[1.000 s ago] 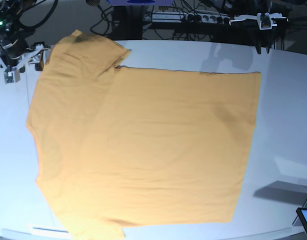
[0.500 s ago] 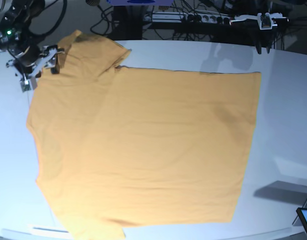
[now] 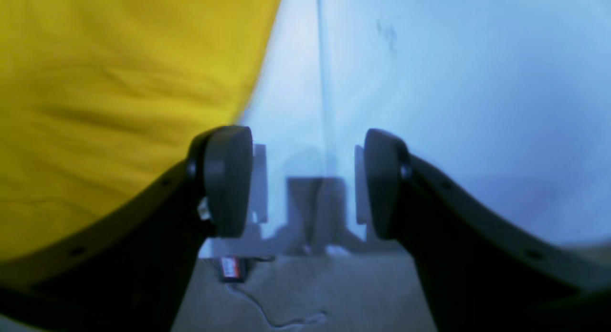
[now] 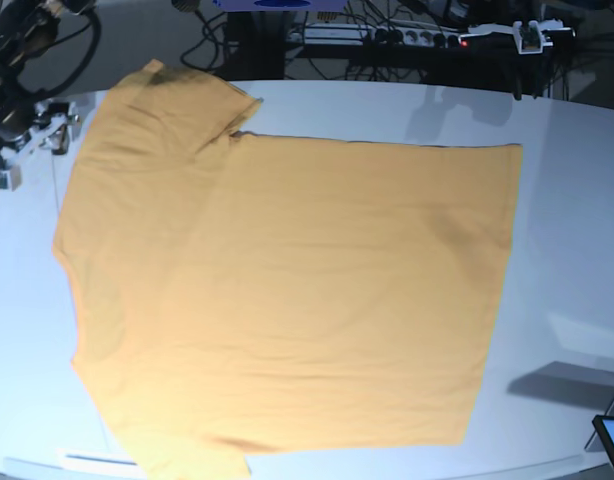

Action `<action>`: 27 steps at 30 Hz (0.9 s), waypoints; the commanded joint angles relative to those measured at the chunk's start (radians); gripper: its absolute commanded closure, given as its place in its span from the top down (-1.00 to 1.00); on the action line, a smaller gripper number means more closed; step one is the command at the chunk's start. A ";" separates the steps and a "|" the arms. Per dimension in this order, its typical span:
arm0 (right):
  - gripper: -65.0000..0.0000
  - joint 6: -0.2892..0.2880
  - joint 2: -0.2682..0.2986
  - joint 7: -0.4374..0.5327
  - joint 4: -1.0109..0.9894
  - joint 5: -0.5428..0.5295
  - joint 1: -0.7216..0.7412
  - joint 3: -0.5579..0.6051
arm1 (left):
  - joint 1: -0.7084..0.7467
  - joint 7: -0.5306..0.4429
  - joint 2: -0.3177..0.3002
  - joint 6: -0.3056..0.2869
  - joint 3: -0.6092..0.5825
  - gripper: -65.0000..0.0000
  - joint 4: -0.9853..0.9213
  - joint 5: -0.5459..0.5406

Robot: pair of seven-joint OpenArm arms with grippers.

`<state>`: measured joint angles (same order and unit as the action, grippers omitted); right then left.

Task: Fold the T-shirt properly
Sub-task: 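Lower the right gripper onto the shirt's shoulder corner and pinch it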

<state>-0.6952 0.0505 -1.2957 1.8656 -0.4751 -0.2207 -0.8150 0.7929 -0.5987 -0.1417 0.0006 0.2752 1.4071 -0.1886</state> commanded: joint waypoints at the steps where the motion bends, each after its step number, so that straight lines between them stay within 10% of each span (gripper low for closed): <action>1: 0.12 -0.003 0.016 -0.012 0.002 -0.043 0.005 -0.007 | 0.013 -0.031 -0.008 0.011 0.008 -0.51 0.015 -0.007; 14: 0.12 -0.003 0.078 -0.035 -0.260 -0.383 0.004 0.000 | 0.010 -0.031 -0.011 0.011 0.008 -0.51 0.022 -0.007; 27: 0.12 -0.003 0.091 -0.034 -0.318 -0.409 0.004 0.056 | 0.007 -0.031 -0.011 0.011 0.008 -0.51 0.024 -0.007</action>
<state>-0.6991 0.1398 -1.2987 1.5444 -0.9104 -0.2142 -0.7624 0.7872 -0.5980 -0.1444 0.0006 0.2752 1.4155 -0.1886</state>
